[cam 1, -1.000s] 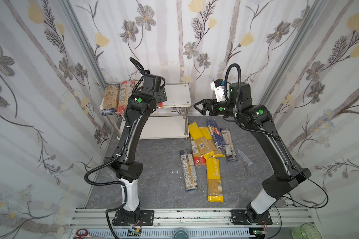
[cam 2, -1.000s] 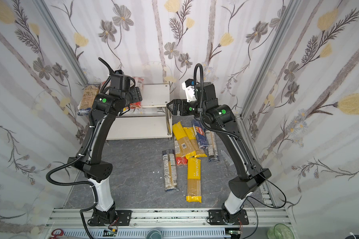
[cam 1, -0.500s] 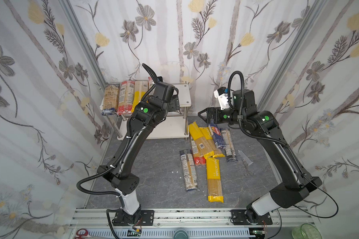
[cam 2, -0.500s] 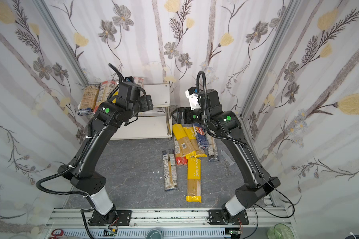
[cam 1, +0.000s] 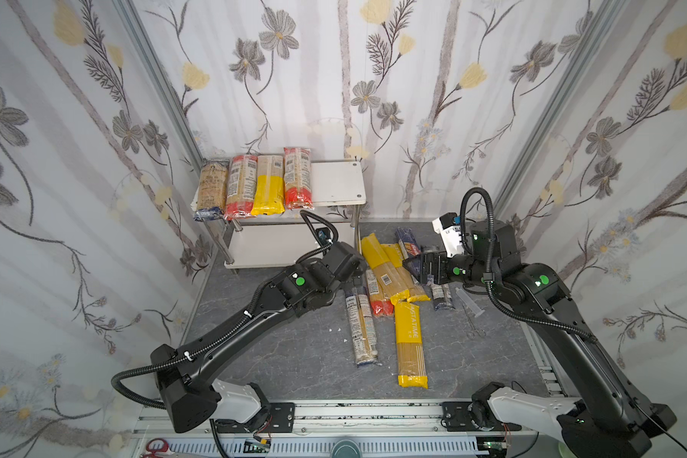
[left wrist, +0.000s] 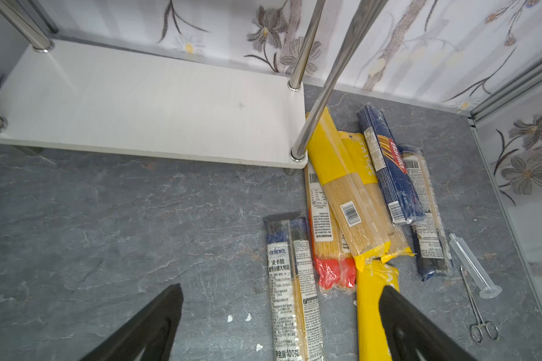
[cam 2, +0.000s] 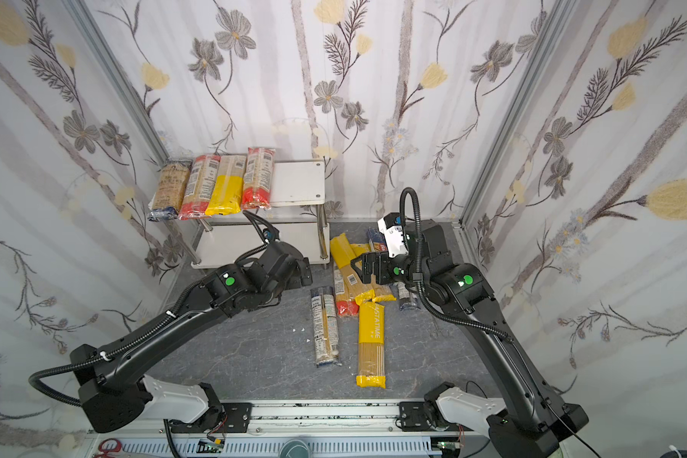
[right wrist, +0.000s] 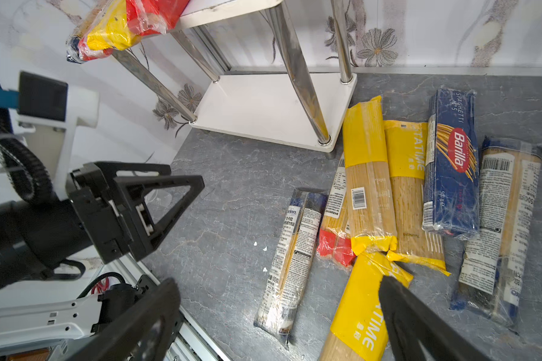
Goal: Arrange pasta packages on shelves
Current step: Pick up the pasta bag from the center of the table.
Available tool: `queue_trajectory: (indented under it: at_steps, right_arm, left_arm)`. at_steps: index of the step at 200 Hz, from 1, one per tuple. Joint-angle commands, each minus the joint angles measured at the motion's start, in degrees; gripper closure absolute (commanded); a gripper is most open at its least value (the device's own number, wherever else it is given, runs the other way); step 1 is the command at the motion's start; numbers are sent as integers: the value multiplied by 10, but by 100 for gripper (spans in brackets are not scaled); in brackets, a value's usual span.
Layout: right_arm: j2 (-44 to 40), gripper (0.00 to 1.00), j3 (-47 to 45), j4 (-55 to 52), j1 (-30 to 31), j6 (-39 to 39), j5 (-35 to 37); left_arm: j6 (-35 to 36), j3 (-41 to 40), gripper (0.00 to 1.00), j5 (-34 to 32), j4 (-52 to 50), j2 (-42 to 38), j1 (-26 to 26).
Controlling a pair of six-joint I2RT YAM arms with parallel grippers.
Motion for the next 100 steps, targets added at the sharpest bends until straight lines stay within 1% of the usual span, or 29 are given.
queue_trajectory:
  at_steps: [1,34,58,80,100]
  right_arm:
    - [-29,0,-31,4,-1,9,-2]
    - [-69,0,-57,-21,-2,0,7]
    - [-91,0,-76,-25,-3,4,5]
    - [-113,0,-95,-26,-2,12,4]
    - [-134,0,-111,-26,-2,20,7]
  left_arm:
    - [-123,-81,0,-22,60,-29,-39]
    - [-218,-159,0,-54,73,-27,-111]
    - [-267,-193,0,-55,88,-2,-144]
    - [-293,-219,0,-45,112,29,-163]
    - [-296,-240,0,-20,153,59,-171]
